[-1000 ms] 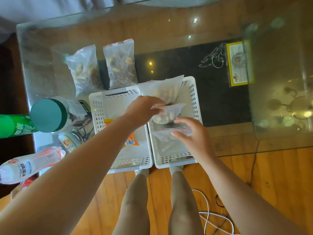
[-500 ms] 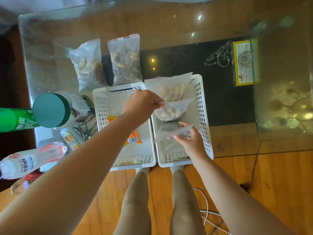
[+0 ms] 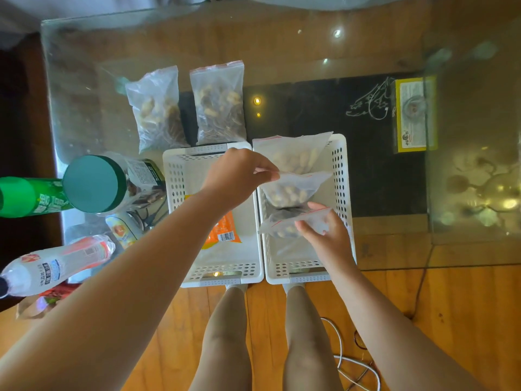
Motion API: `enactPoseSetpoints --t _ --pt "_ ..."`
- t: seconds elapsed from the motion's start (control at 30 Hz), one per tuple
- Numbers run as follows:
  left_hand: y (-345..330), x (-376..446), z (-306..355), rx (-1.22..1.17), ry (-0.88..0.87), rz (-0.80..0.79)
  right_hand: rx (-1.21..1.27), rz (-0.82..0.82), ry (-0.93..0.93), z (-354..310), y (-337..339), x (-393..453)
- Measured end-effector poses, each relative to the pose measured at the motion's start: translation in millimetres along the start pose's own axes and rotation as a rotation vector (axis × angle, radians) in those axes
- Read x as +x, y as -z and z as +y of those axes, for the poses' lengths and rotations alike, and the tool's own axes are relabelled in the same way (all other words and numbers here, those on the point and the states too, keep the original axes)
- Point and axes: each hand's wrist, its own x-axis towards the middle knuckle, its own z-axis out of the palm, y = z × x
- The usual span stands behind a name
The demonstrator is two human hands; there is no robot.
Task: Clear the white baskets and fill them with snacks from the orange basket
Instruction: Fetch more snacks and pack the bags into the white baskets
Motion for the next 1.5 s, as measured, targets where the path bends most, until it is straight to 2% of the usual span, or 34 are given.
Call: enactPoseSetpoints --t 0.17,0.27,0.43,0.6,0.77,0.93,1.0,1.1,1.2,1.37,1.5 --pt "32.2 -2.2 -6.5 0.118 -0.136 0.076 -0.291 0.155 0.362 -50.3 13.3 -4.5" --pt "60.6 3.4 -18.6 0.143 -0.151 0.161 -0.373 0.240 0.557 -95.1 6.4 10.1" --pt "107.8 30.8 -52.4 0.208 -0.106 0.222 -0.473 0.203 0.701 -165.9 -36.0 67.9" --pt "136.4 65.9 -89.9 0.226 0.007 0.244 -0.656 0.079 0.701 -198.4 -86.6 131.1" --pt "139.4 104.7 -131.5 0.189 0.114 0.319 -0.888 -0.045 0.635 -194.5 -122.4 181.1" --pt "133.8 140.8 -166.6 0.208 0.220 0.216 -1.123 -0.320 0.504 -191.1 -137.4 216.9" --pt "131.7 149.2 -174.1 0.272 0.264 0.132 -1.181 -0.330 0.475 -191.0 -139.4 226.2" --pt "130.8 155.6 -179.1 0.342 0.273 0.059 -1.170 -0.278 0.475 -191.3 -140.8 234.1" --pt "134.4 155.8 -179.0 0.372 0.233 0.147 -1.030 -0.182 0.520 -191.7 -142.6 234.4" --pt "146.1 137.6 -173.9 0.177 0.247 0.258 -0.885 -0.195 0.460 -195.4 -146.0 222.6" --pt "152.8 107.8 -162.7 0.088 0.183 0.314 -0.812 -0.192 0.516 -198.2 -131.3 203.0"
